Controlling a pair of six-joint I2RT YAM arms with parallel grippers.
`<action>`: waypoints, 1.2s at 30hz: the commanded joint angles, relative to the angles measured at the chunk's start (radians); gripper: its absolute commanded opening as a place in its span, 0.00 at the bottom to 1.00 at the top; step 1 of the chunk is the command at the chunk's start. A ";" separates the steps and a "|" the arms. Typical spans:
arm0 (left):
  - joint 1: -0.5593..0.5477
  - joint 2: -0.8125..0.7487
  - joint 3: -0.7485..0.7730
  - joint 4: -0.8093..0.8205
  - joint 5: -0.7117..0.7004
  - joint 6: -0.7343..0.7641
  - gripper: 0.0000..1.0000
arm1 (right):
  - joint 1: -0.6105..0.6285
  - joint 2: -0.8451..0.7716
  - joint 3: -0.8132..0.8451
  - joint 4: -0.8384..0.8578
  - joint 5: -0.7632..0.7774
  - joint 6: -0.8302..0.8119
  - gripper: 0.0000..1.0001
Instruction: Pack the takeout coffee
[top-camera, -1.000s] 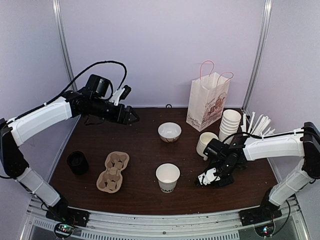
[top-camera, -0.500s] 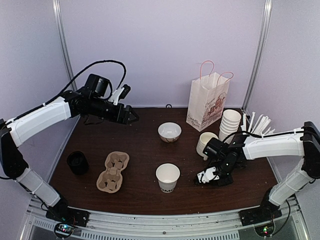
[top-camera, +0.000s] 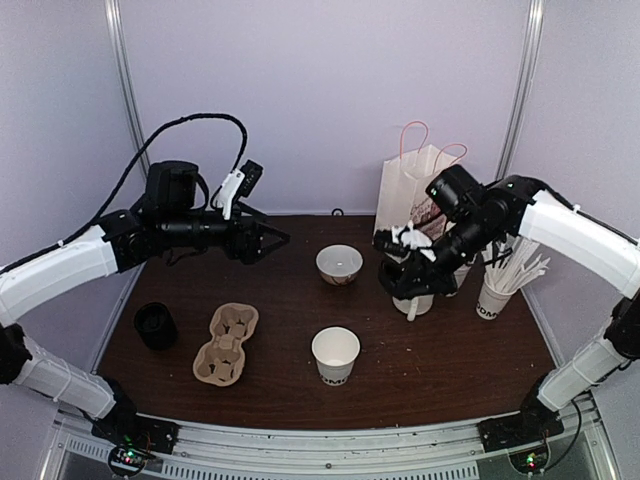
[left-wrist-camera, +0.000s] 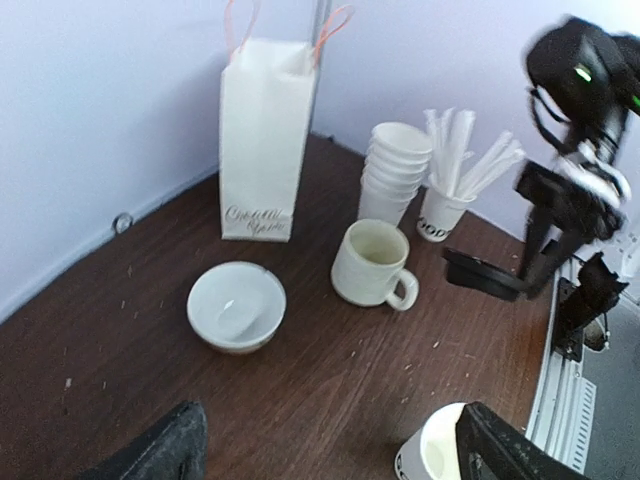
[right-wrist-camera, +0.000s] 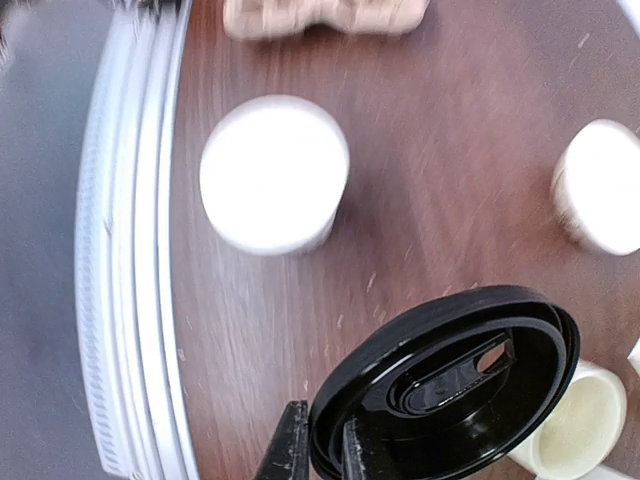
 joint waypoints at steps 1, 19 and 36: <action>-0.083 -0.082 -0.125 0.453 0.048 0.190 0.90 | -0.108 0.049 0.200 -0.083 -0.377 0.157 0.10; -0.371 0.152 -0.049 0.728 -0.226 0.572 0.98 | -0.234 0.074 0.219 0.318 -0.885 0.698 0.10; -0.381 0.250 0.023 0.751 -0.195 0.565 0.95 | -0.235 0.059 0.176 0.433 -0.914 0.805 0.10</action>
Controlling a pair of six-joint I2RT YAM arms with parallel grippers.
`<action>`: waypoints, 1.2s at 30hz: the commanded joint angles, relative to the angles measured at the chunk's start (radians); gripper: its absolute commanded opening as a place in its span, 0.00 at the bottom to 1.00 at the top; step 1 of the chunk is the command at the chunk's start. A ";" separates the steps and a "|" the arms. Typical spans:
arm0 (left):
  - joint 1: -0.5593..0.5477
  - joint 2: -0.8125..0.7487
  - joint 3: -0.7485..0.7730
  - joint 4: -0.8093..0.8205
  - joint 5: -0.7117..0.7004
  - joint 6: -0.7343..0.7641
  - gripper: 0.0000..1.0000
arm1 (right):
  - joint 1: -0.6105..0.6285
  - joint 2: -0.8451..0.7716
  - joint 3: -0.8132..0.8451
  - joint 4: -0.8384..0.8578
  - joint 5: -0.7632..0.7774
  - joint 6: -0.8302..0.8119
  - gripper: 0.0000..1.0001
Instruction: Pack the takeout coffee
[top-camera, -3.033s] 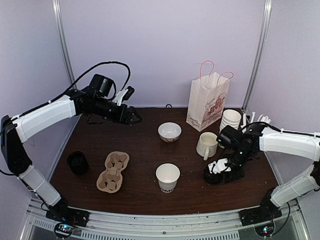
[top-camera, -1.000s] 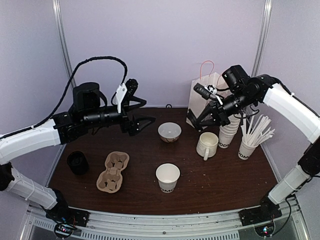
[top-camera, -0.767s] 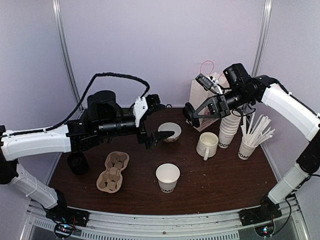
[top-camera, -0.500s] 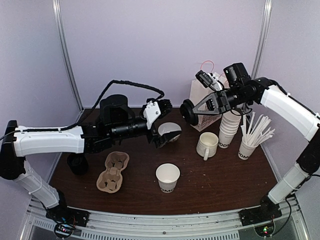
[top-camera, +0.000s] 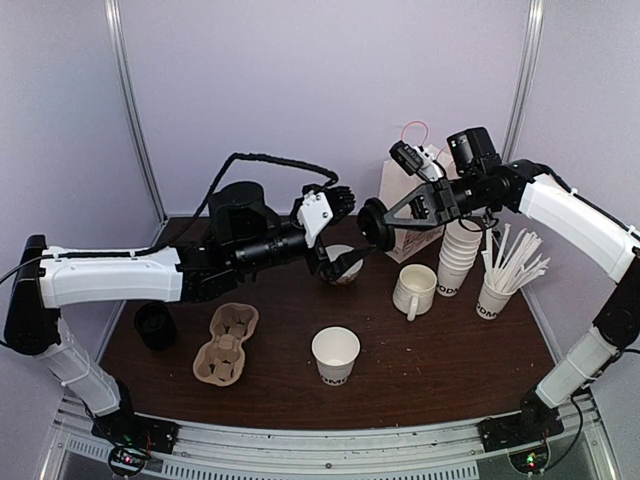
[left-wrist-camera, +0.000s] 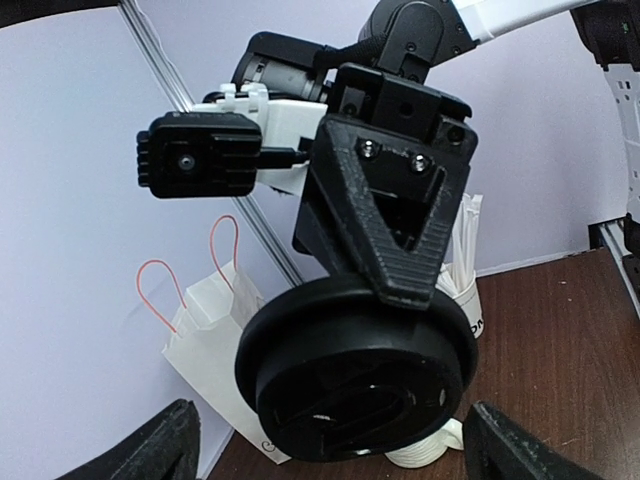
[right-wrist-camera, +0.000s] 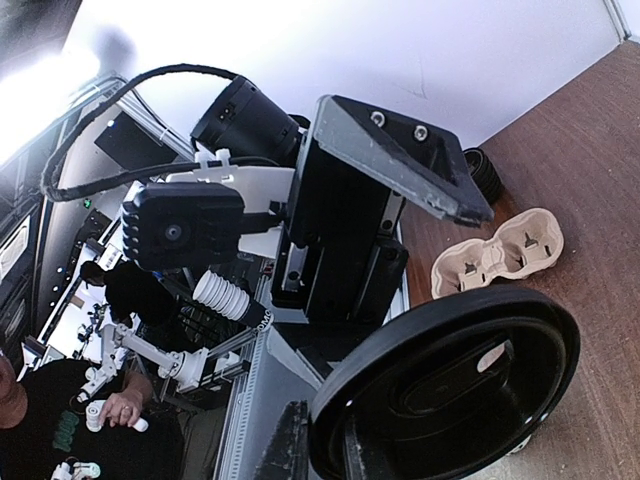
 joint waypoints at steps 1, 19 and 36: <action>-0.009 0.027 0.047 0.051 0.013 0.003 0.94 | -0.006 -0.026 -0.006 0.063 -0.031 0.046 0.10; -0.010 0.088 0.092 0.085 0.000 -0.023 0.80 | -0.007 -0.046 -0.042 0.162 -0.045 0.143 0.11; -0.011 0.079 0.099 0.085 -0.041 -0.053 0.73 | -0.012 -0.045 -0.073 0.230 -0.025 0.193 0.22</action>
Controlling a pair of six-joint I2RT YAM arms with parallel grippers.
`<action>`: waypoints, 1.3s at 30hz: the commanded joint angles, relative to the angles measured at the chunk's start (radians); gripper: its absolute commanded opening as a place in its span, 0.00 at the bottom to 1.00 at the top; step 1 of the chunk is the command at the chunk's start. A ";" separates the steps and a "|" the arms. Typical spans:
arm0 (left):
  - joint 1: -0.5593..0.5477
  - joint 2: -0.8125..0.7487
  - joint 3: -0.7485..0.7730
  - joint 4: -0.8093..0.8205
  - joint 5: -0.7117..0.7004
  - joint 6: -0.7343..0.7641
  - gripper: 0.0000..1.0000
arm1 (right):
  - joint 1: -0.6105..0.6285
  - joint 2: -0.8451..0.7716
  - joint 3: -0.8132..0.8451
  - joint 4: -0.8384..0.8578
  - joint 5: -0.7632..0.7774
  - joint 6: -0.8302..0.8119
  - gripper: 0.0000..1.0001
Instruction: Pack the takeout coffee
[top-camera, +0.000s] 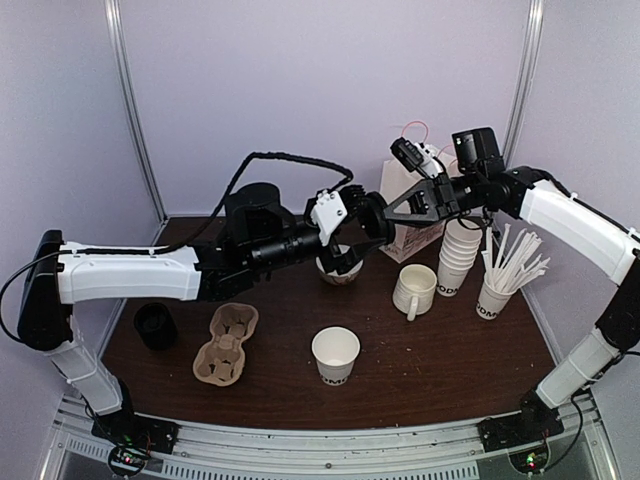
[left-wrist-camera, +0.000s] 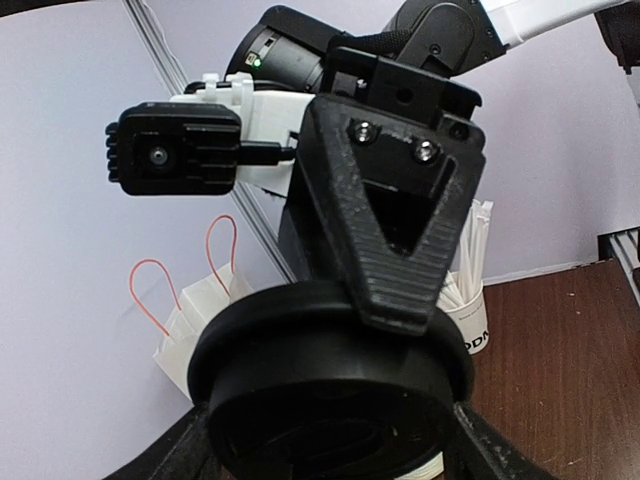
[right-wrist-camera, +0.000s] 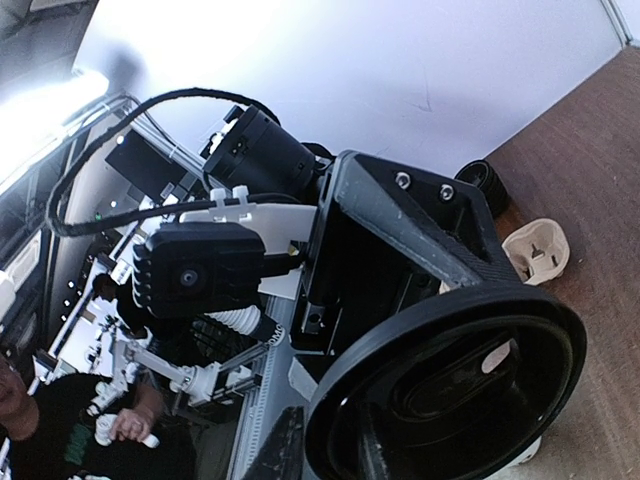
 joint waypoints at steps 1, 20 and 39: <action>-0.003 -0.019 0.038 0.031 -0.016 -0.026 0.73 | -0.014 -0.025 -0.008 0.015 0.005 -0.006 0.27; -0.005 -0.064 0.440 -1.351 0.028 -0.219 0.69 | -0.182 -0.110 -0.009 -0.544 0.672 -0.645 0.57; -0.060 0.289 0.740 -1.645 0.036 -0.203 0.69 | -0.173 -0.119 -0.091 -0.521 0.667 -0.634 0.57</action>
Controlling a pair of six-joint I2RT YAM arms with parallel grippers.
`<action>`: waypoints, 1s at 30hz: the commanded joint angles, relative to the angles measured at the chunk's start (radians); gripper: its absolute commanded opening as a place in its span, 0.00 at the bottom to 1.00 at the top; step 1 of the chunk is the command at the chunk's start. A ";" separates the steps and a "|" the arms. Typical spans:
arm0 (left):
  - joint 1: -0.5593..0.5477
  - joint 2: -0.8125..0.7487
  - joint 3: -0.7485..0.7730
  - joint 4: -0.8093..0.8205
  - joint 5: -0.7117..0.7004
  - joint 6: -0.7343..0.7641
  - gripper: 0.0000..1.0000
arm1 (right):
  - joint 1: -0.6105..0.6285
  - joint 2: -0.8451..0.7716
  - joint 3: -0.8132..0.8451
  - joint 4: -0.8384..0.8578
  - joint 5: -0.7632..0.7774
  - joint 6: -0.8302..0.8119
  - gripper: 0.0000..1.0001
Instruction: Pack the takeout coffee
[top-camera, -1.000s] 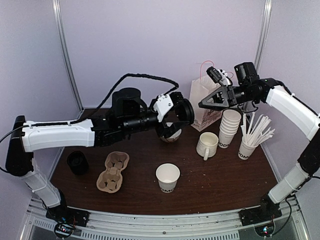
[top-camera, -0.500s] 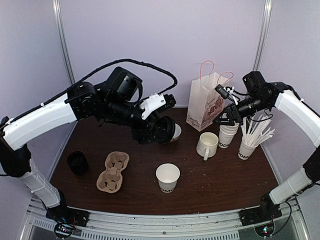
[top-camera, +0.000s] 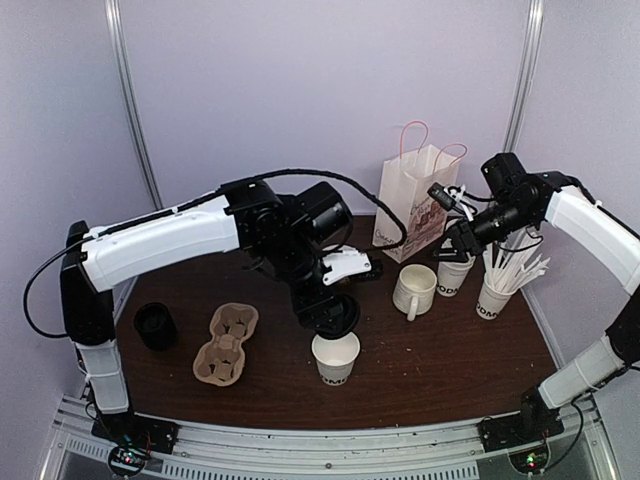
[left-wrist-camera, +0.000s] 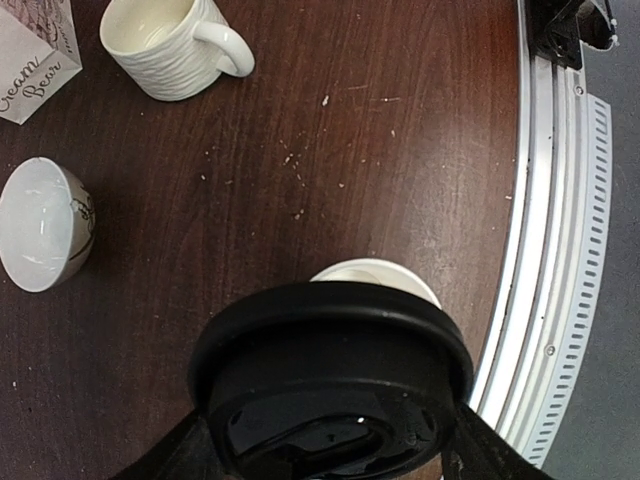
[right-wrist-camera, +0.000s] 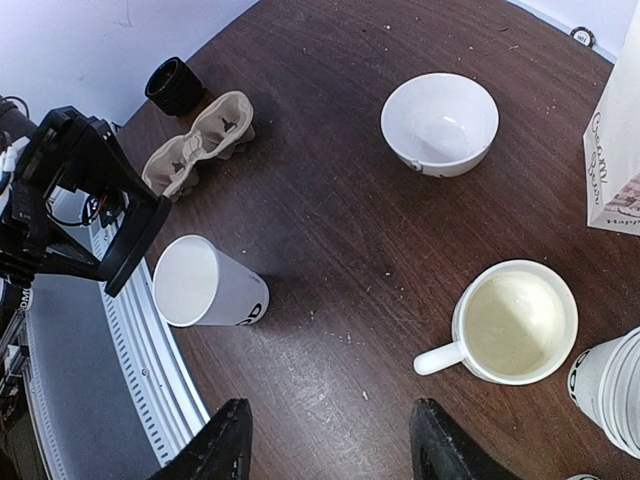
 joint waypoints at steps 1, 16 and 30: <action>-0.007 0.046 0.087 -0.062 0.016 0.002 0.69 | 0.006 -0.020 -0.014 0.013 0.016 -0.008 0.57; -0.042 0.180 0.185 -0.202 -0.028 0.015 0.69 | 0.006 -0.020 -0.033 0.028 0.007 -0.006 0.57; -0.047 0.236 0.212 -0.206 -0.065 0.024 0.70 | 0.006 -0.027 -0.055 0.040 0.004 -0.006 0.57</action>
